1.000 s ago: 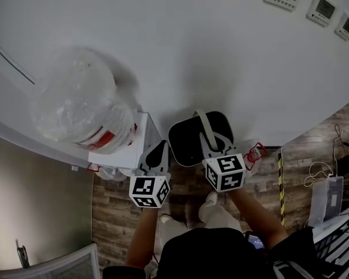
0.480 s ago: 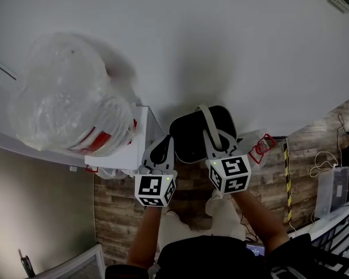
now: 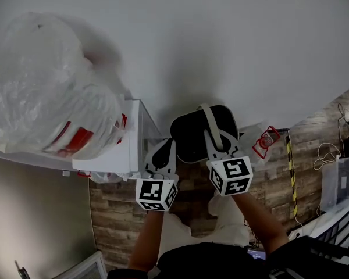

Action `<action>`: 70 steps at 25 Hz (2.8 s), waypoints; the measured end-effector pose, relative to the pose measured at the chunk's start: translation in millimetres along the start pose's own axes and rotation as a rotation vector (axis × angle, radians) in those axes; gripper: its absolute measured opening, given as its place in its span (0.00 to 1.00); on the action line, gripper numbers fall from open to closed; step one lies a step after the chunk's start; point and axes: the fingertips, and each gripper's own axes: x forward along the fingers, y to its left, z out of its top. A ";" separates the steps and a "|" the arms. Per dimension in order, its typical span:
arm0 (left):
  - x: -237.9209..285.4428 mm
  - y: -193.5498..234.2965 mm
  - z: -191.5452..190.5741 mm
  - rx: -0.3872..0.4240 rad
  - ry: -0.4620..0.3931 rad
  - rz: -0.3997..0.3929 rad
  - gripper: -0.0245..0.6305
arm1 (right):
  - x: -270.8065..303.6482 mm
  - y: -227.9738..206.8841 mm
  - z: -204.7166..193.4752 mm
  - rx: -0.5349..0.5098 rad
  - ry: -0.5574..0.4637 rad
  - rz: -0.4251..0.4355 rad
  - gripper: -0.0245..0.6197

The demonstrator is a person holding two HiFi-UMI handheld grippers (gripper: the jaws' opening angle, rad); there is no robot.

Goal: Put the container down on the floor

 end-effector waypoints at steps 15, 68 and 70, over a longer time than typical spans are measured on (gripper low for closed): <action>25.6 8.0 -87.8 0.030 -0.041 -0.021 0.06 | 36.6 -24.4 -89.2 0.003 -0.001 -0.003 0.09; 57.2 66.6 -311.1 0.117 -0.118 -0.064 0.06 | 119.2 -39.6 -295.7 -0.032 -0.070 -0.041 0.09; 57.7 66.2 -313.9 0.118 -0.126 -0.070 0.06 | 119.6 -38.3 -297.1 -0.037 -0.077 -0.039 0.09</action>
